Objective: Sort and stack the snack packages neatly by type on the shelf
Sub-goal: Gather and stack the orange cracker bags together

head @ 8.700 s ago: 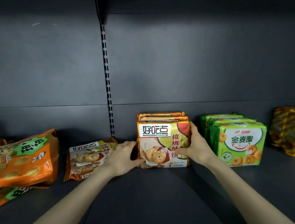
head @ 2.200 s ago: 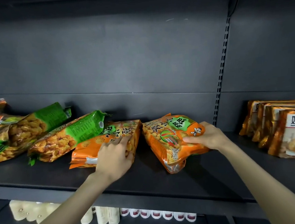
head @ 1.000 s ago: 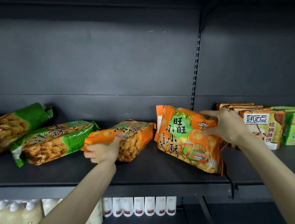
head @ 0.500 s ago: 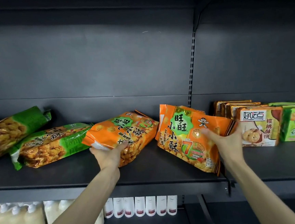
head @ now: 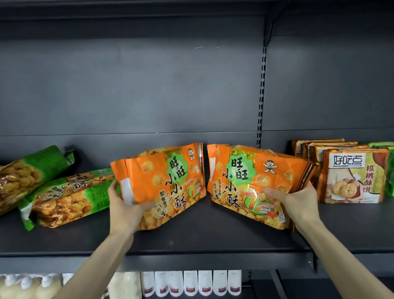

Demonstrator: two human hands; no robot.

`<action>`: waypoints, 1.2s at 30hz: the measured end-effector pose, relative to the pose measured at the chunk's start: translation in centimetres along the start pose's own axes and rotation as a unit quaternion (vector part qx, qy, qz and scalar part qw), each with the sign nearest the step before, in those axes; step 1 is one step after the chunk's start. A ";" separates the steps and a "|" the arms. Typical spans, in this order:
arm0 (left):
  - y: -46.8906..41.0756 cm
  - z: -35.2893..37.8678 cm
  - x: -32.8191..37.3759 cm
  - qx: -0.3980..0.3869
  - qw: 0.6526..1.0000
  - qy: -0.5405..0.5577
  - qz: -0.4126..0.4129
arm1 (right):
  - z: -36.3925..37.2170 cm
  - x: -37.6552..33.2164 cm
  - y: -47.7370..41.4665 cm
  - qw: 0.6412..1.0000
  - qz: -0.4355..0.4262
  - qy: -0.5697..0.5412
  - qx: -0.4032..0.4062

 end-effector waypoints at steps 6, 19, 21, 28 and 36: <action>-0.7 0.5 -0.2 -0.031 0.999 -0.036 -0.009 | 2.0 -0.1 -0.7 1.000 -0.008 -0.006 -0.014; -1.3 -5.7 1.0 -0.049 0.998 0.026 0.039 | 3.9 0.4 -3.8 0.998 -0.021 -0.028 -0.052; -1.8 -6.4 1.0 -0.085 0.995 0.039 0.034 | 4.6 0.6 -4.8 0.995 -0.030 -0.042 -0.086; -4.0 -5.4 -0.4 -0.207 0.977 0.042 -0.019 | 6.9 1.2 -9.1 0.982 0.015 0.131 -0.135; -7.2 -2.2 -1.7 -0.233 0.972 -0.003 0.002 | 7.6 0.2 -9.9 0.977 0.011 -0.074 -0.198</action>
Point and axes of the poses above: each hand's wrist, its own y-axis away from the middle knuckle, its own z-axis out of the palm, x = y × z, the point moved 1 cm from there along -y, towards the middle knuckle, and after that the axes turned 13 degrees about -x, right-handed, at the moved point
